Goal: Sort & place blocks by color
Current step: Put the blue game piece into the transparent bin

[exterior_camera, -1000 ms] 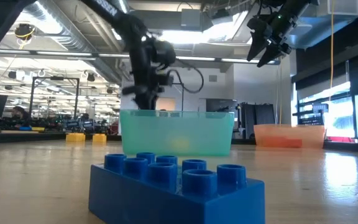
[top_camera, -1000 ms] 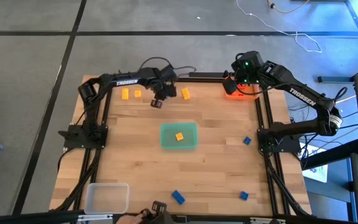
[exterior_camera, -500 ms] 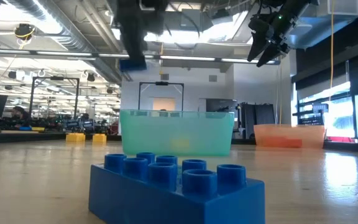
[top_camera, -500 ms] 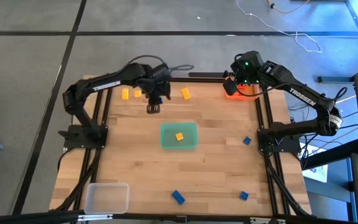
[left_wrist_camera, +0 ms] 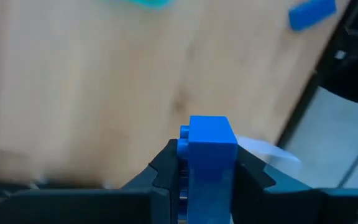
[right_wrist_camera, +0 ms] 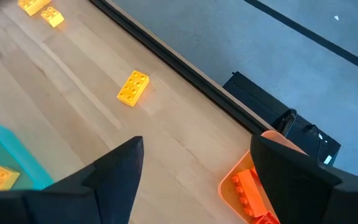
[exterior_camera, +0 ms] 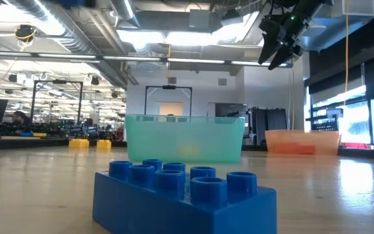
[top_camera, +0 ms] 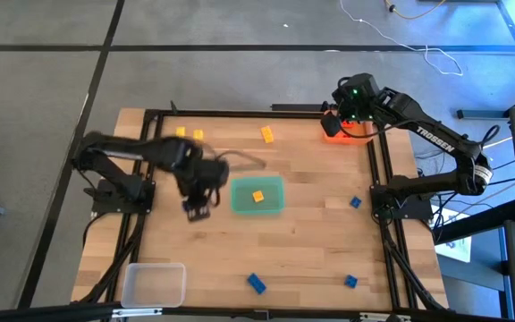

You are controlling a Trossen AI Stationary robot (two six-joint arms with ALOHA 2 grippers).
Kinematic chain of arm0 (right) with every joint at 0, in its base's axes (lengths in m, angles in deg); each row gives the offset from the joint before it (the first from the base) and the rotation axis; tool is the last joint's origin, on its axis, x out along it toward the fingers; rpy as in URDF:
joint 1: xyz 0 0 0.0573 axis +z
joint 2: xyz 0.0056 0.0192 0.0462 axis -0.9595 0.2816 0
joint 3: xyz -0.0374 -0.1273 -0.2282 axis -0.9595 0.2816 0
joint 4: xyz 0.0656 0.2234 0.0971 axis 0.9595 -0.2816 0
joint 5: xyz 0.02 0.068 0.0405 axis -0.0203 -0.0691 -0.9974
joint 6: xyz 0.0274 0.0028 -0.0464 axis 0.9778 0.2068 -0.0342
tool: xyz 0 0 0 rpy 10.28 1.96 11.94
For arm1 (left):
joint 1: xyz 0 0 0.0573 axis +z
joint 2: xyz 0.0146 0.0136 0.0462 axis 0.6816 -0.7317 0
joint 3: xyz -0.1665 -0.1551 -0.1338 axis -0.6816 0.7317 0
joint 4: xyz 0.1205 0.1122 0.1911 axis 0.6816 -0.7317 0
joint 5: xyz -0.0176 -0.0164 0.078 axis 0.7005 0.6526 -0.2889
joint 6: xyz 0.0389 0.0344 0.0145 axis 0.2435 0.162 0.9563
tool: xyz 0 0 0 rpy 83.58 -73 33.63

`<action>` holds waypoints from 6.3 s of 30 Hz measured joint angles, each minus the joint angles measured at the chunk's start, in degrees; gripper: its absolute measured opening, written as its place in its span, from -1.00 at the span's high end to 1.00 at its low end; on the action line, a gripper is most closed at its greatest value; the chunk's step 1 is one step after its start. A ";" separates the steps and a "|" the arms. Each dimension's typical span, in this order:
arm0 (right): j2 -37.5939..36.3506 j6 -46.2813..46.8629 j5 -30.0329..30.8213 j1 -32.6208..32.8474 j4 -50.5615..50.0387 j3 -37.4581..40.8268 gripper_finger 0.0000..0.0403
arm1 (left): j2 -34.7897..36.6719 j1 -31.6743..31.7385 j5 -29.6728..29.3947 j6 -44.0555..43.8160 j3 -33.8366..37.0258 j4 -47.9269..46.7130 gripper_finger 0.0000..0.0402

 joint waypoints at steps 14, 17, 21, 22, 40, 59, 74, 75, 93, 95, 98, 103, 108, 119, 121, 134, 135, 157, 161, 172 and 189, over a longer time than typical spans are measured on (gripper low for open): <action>0.00 2.98 -0.04 0.01 -0.45 0.00 -0.47 | -0.98 -33.48 -10.55 -49.42 -0.03 1.34 0.60; 0.00 3.18 -0.08 0.00 -0.85 0.00 -0.47 | -2.40 -38.76 -12.18 -57.20 -0.02 1.44 0.60; 0.00 3.21 -0.76 0.00 -1.31 0.00 -0.47 | -5.54 -43.85 -12.83 -63.77 -0.02 1.93 0.60; 0.00 3.20 -1.75 0.00 -1.32 0.00 -0.47 | -6.40 -44.65 -12.77 -65.18 -0.02 1.98 0.60; 0.00 -6.01 -26.30 0.02 -1.30 0.00 -0.47 | -19.91 -51.20 -12.84 -75.94 -0.02 8.09 0.60; 0.00 -15.12 -45.44 0.00 -4.40 0.00 -0.47 | -26.02 -51.06 -14.38 -80.24 2.04 10.66 0.60; 0.00 -15.05 -45.53 0.02 -4.34 0.00 -0.47 | -26.02 -50.63 -12.05 -80.17 6.93 13.08 0.30; 0.00 -15.05 -45.53 0.02 -4.34 0.00 -0.47 | -26.02 -50.60 -12.04 -79.93 6.93 13.08 0.30; 0.00 -6.43 -43.14 0.02 -6.86 0.00 -0.47 | -12.30 -50.63 -27.17 -82.55 6.93 -0.36 0.29; 0.00 -6.71 -44.44 0.02 -9.97 0.00 -0.47 | -10.66 -50.48 -28.27 -81.02 6.93 -2.80 0.29; -0.06 -12.10 -45.20 1.04 -15.41 0.00 -0.47 | -9.15 -50.48 -29.32 -79.71 6.93 -5.78 0.29; -1.59 -19.43 -43.95 5.84 -22.92 0.05 -0.47 | -8.36 -50.48 -30.22 -76.20 6.93 -6.00 0.29; -4.85 -11.59 -24.89 13.33 -27.06 0.04 -0.47 | -8.38 -50.43 -31.45 -75.17 6.93 -6.00 0.29; -9.24 20.46 -13.44 28.34 -36.72 2.05 -0.47 | -7.05 -44.25 -41.19 -64.51 6.93 -6.00 0.29; -9.43 26.02 -13.31 30.04 -36.82 3.15 -0.47 | -6.36 -41.98 -41.32 -60.01 6.93 -5.99 0.29; -9.38 39.14 -12.28 33.35 -33.54 19.34 -0.47 | -4.05 -32.18 -41.72 -40.76 6.93 -6.00 0.29; -9.38 39.06 -12.32 33.35 -32.69 21.06 -0.47 | -4.05 -31.73 -41.71 -39.94 6.93 -6.00 0.29; -0.16 63.79 -4.94 36.84 -25.08 23.71 -0.26 | 1.10 -23.81 -44.22 -32.44 6.91 -4.63 0.29; 2.79 69.37 -4.90 38.34 -25.31 23.71 -0.25 | 1.06 -23.57 -44.40 -31.08 6.91 -4.54 0.29; 10.30 79.57 -5.92 39.74 -25.14 23.74 -0.25 | 1.04 -23.64 -44.41 -31.10 6.91 -4.47 0.29; 21.17 85.61 -5.03 38.85 -21.51 23.78 -0.25 | 1.00 -23.67 -46.02 -28.45 6.91 -4.41 0.29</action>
